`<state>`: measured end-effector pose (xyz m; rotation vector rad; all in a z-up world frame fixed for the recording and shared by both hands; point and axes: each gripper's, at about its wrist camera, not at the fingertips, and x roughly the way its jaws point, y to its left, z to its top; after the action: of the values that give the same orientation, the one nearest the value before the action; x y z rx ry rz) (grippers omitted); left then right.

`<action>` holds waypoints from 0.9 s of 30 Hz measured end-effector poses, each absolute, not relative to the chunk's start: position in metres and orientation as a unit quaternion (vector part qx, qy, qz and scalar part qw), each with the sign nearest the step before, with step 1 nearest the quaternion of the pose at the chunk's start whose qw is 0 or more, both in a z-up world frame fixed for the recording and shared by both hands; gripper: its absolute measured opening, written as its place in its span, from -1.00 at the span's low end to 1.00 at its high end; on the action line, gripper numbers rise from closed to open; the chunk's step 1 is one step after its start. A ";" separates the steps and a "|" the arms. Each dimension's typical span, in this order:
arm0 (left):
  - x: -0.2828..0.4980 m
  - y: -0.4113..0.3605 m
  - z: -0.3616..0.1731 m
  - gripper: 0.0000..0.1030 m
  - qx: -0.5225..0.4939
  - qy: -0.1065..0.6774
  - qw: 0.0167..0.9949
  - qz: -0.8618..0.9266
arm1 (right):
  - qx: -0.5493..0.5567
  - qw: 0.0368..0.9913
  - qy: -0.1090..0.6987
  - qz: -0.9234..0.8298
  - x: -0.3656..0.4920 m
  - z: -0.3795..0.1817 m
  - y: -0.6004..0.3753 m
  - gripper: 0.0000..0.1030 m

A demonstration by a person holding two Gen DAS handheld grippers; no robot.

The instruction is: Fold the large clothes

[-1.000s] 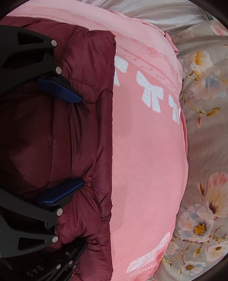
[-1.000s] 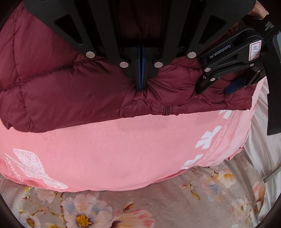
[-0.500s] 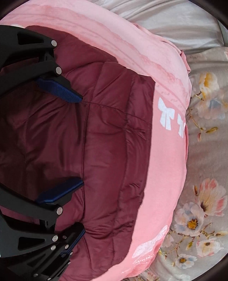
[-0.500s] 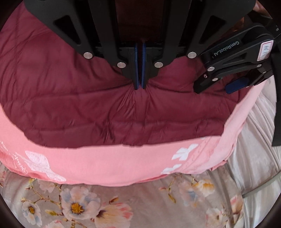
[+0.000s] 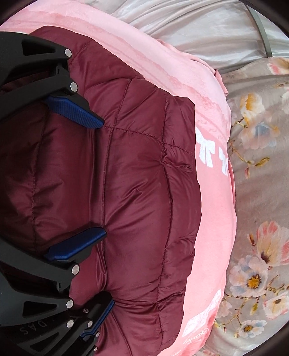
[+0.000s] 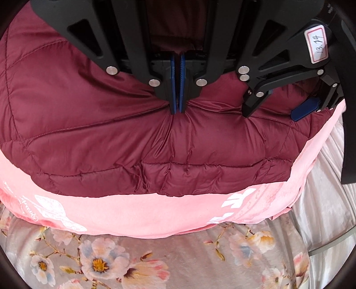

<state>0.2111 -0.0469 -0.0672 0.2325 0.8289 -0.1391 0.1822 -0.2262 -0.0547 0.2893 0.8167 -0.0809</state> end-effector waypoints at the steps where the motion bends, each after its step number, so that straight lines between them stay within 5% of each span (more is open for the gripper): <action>1: 0.211 -0.047 -0.068 0.73 0.112 0.402 0.906 -0.067 | 0.143 0.907 0.395 -0.038 0.182 -0.055 -0.227 -0.98; 9: 0.208 -0.041 -0.065 0.73 0.093 0.401 0.908 -0.079 | 0.167 0.908 0.383 -0.040 0.172 -0.051 -0.231 -0.98; 19: 0.142 0.093 -0.021 0.69 -0.085 0.411 0.902 -0.103 | 0.142 0.919 0.369 -0.012 0.095 -0.032 -0.188 -0.95; 27: 0.153 0.157 -0.050 0.68 -0.231 0.481 0.840 -0.103 | 0.145 0.910 0.388 -0.006 0.093 -0.044 -0.181 -0.96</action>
<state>0.1530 0.1570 -0.0495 -0.4892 1.0166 -0.2171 0.0934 -0.1808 -0.0436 0.2996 0.8002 -0.0131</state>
